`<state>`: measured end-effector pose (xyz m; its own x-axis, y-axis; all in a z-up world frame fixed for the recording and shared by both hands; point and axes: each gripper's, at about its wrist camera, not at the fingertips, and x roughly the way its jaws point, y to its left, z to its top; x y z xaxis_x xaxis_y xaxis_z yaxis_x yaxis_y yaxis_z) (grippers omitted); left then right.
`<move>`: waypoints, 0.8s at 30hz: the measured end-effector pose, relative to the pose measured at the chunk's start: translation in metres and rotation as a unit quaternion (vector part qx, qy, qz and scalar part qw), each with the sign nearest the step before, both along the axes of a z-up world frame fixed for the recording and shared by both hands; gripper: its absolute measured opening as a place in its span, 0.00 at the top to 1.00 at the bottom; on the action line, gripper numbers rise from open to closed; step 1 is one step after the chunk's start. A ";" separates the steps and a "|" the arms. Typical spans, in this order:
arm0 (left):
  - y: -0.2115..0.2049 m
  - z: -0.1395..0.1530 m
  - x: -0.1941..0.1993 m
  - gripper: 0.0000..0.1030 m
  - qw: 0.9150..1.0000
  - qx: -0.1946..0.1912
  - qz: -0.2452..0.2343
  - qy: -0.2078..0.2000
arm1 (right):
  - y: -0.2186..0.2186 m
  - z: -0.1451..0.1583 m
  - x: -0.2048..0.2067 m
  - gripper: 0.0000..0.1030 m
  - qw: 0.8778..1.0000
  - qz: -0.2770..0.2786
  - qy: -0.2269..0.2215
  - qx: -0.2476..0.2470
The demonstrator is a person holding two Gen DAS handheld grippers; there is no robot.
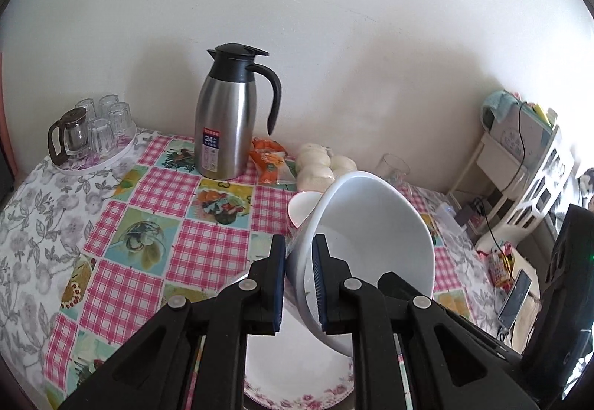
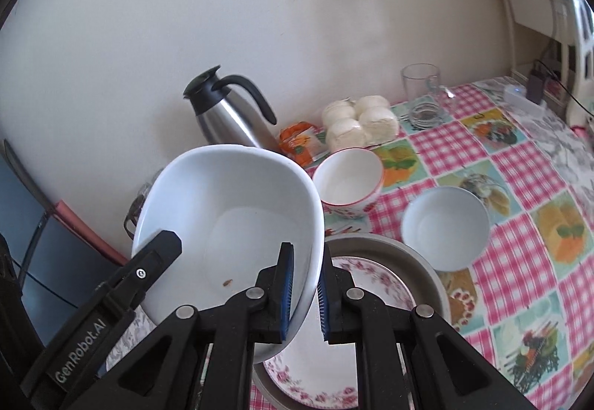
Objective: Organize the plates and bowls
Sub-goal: 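Lift the white bowl with both tools and carry it over the tray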
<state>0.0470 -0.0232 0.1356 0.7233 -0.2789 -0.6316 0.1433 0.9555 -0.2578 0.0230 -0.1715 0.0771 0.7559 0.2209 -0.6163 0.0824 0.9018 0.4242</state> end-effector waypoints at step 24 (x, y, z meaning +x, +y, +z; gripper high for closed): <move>-0.042 -0.023 -0.021 0.86 0.998 0.036 -0.030 0.041 | -0.044 -0.026 -0.035 0.86 0.999 -0.018 0.050 0.009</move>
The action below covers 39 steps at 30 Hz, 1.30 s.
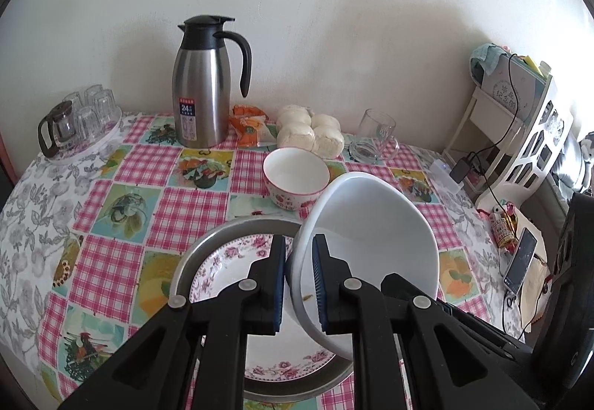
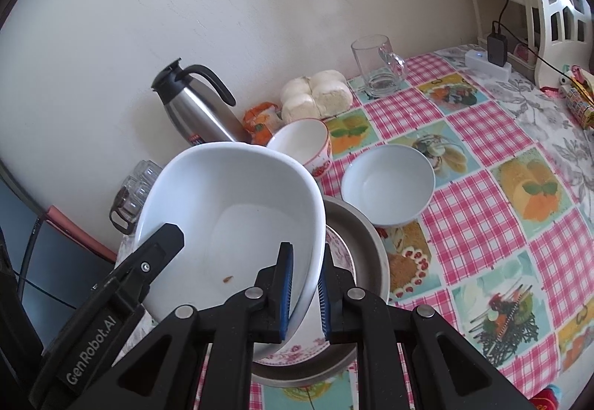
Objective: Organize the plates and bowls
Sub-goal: 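Lift the white bowl with both tools and carry it over the tray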
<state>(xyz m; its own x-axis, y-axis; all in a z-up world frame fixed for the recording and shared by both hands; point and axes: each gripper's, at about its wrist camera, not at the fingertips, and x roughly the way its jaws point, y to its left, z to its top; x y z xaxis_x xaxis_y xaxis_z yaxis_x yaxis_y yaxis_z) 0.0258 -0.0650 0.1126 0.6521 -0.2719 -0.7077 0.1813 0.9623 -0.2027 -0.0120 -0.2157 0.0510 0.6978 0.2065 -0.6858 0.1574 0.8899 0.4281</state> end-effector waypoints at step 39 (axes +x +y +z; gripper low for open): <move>0.042 -0.079 0.039 0.86 0.988 -0.037 0.073 0.134 | 0.035 -0.071 0.042 0.86 0.994 0.043 0.097 -0.014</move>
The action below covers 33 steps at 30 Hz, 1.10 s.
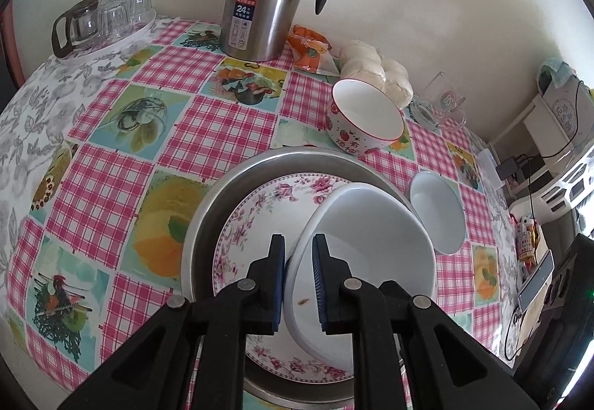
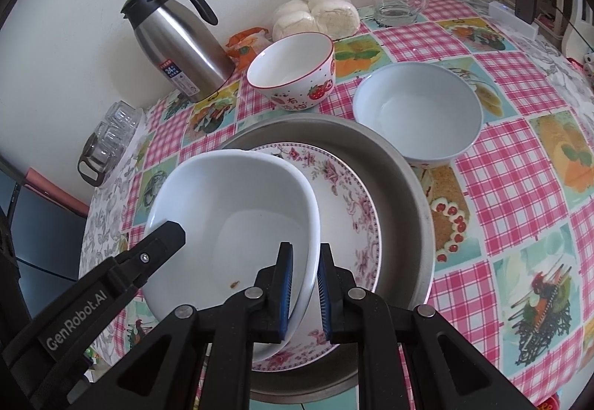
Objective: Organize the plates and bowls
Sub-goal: 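Lift the white bowl with both tools and carry it over the tray, then lower the white bowl onto the floral plate in the tray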
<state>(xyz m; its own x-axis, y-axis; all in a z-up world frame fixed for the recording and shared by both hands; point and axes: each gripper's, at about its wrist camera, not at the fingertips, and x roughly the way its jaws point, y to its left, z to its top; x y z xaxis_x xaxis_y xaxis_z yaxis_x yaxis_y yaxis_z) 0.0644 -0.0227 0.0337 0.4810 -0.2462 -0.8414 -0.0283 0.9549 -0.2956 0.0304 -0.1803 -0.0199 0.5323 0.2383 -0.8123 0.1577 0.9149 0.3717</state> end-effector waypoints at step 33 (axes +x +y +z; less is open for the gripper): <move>0.011 -0.017 0.011 0.86 0.999 -0.026 0.021 0.016 | 0.006 -0.005 0.015 0.83 1.000 0.009 -0.023 0.006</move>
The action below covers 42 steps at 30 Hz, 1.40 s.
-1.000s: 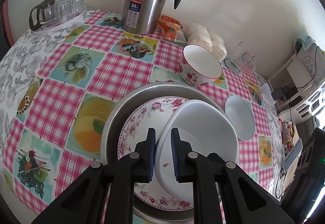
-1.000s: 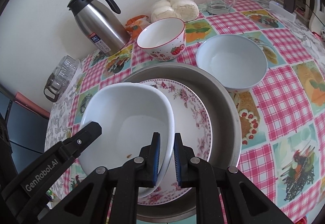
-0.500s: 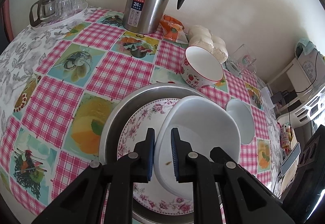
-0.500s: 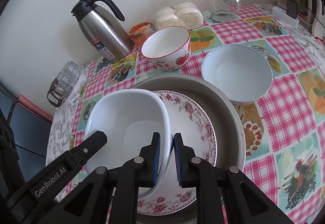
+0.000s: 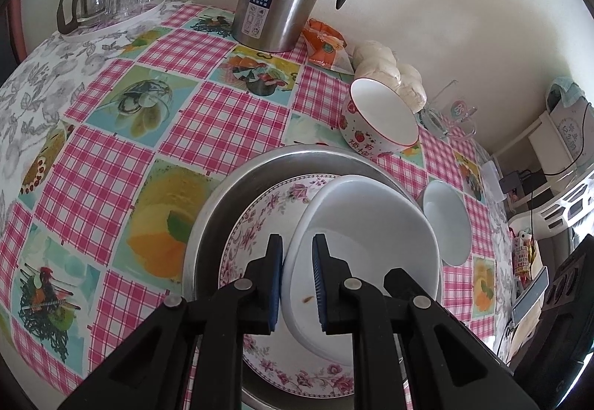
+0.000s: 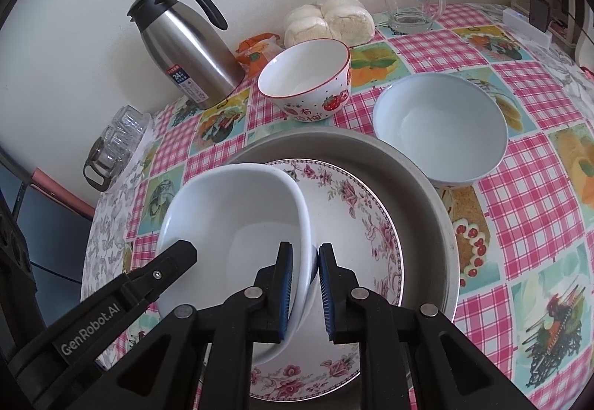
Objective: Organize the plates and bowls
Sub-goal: 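Lower the white bowl onto the floral plate in the tray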
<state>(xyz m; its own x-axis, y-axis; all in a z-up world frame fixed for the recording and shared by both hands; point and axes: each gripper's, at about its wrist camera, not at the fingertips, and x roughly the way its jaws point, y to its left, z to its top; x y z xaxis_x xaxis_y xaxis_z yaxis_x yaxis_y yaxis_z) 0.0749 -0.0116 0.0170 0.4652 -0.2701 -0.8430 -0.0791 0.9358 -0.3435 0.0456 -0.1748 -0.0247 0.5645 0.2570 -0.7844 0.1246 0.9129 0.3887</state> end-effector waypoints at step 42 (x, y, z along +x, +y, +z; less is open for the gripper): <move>-0.001 -0.006 0.001 0.63 0.999 0.025 0.006 0.019 | -0.004 -0.003 0.003 0.78 1.000 0.002 0.003 0.011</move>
